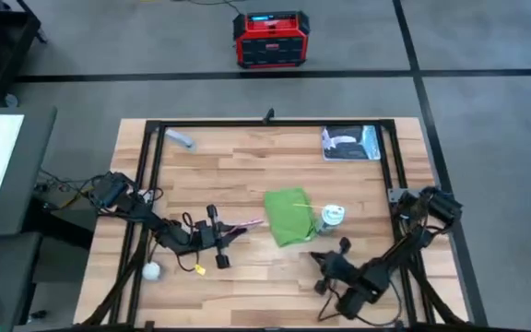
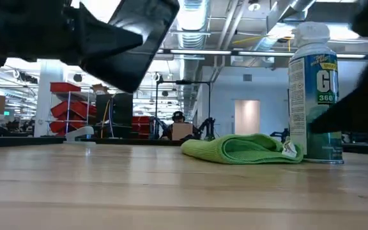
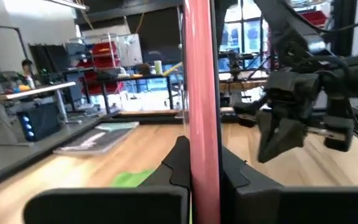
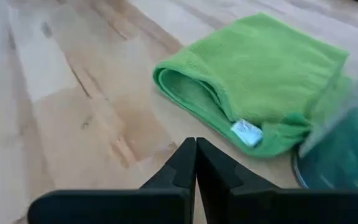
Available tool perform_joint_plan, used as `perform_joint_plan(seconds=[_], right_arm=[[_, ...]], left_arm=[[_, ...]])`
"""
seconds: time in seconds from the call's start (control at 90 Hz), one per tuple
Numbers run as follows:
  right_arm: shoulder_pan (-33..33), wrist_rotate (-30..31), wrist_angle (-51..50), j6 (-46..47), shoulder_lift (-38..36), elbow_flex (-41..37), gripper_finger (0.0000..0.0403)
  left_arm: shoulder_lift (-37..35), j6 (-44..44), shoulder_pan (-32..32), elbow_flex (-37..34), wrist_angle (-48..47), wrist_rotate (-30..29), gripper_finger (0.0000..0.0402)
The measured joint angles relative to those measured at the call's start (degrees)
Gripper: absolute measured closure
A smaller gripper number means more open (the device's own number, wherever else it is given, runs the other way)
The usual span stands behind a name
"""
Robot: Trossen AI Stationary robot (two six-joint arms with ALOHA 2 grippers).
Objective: Apply microfiber cloth
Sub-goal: Spray the cellphone using the cleaning bottle
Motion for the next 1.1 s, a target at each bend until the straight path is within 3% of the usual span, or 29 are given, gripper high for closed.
perform_joint_plan(seconds=[0.322,0.467,0.611,0.722,0.889,1.1], right_arm=[[-8.5,-5.6,9.8,-14.8,0.0,0.0,0.0397],[-11.4,-12.9,13.2,-21.0,0.0,1.0,0.0365],[-12.7,-14.9,13.1,-28.1,0.0,4.2,0.0323],[-12.7,-15.0,10.9,-33.1,0.0,6.6,0.0297],[-12.7,-15.0,-0.5,-34.3,0.0,9.1,0.0267],[-13.6,-15.2,-3.7,-35.8,0.2,9.1,0.0231]], left_arm=[[0.0,-0.1,0.0,-1.5,0.1,1.1,0.04],[0.0,-0.1,0.0,-1.5,-0.3,1.1,0.04],[0.0,-1.1,0.0,-1.5,-1.4,1.1,0.04],[0.0,-1.6,0.0,-1.5,-1.8,1.1,0.04],[0.0,-1.6,0.0,-1.5,-2.1,1.1,0.04],[0.0,-1.8,0.0,-1.5,-2.7,1.2,0.04]])
